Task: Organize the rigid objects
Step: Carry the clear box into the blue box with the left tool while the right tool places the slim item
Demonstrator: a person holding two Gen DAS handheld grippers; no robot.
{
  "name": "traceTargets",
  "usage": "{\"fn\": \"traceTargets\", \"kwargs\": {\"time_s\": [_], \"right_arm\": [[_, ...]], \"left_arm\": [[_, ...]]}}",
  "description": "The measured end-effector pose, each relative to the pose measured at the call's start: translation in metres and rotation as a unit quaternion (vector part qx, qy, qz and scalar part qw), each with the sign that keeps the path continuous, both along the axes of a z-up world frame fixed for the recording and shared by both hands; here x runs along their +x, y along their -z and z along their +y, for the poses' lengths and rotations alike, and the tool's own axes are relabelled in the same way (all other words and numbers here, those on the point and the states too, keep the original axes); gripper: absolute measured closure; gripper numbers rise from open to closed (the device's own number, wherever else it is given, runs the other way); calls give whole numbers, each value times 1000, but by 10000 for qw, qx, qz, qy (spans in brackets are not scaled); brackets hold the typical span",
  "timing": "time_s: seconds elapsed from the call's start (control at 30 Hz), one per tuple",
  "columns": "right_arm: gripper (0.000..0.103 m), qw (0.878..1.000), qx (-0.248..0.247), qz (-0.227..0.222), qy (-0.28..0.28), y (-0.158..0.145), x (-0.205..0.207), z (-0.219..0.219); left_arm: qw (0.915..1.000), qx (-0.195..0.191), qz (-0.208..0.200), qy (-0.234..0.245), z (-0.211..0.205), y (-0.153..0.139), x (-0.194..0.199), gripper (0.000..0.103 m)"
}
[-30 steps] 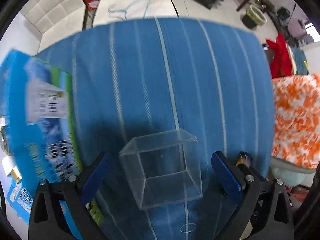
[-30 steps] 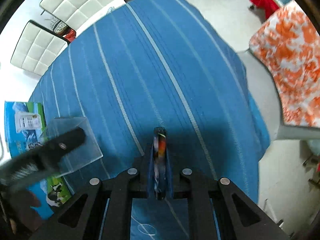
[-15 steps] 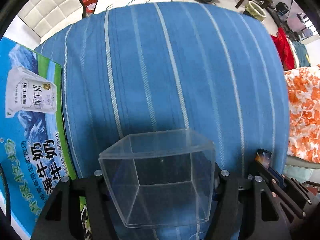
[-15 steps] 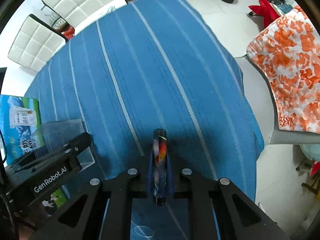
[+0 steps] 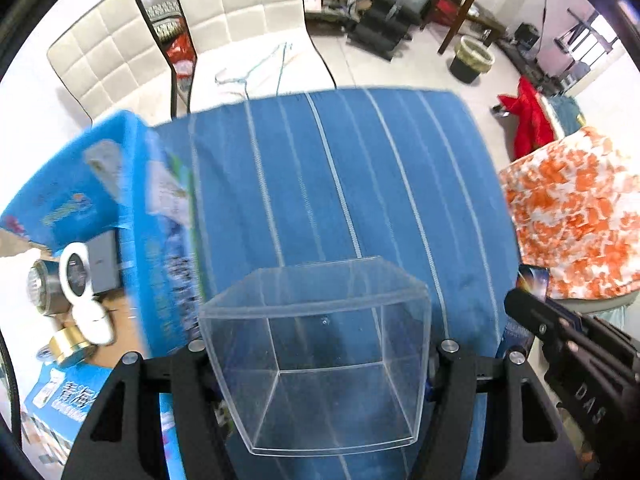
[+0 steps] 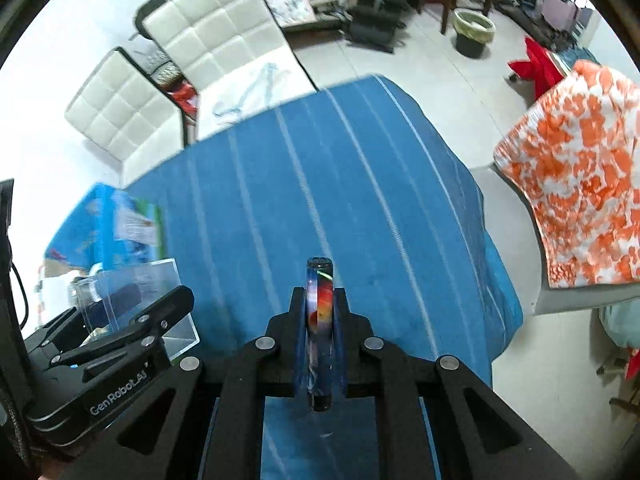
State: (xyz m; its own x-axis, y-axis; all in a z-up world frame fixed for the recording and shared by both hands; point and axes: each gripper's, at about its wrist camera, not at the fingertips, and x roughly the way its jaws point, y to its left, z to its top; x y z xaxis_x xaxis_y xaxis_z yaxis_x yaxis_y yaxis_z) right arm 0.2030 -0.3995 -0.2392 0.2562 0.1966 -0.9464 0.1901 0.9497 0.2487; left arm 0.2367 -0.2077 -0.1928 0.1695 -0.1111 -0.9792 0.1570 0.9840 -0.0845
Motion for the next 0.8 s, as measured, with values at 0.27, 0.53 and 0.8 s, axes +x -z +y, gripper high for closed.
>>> {"fn": "traceTargets", "kwargs": {"time_s": [0.27, 0.53, 0.8], "right_arm": [[90, 9973, 275, -516, -447, -69, -9, 73], [90, 9912, 451, -628, -1078, -95, -9, 172], [90, 9868, 292, -618, -1471, -103, -14, 236]], "left_arm": [[9979, 24, -604, -251, 83, -62, -17, 40], [9920, 367, -947, -748, 163, -84, -44, 40], [9877, 374, -1152, -988, 209, -97, -53, 40]]}}
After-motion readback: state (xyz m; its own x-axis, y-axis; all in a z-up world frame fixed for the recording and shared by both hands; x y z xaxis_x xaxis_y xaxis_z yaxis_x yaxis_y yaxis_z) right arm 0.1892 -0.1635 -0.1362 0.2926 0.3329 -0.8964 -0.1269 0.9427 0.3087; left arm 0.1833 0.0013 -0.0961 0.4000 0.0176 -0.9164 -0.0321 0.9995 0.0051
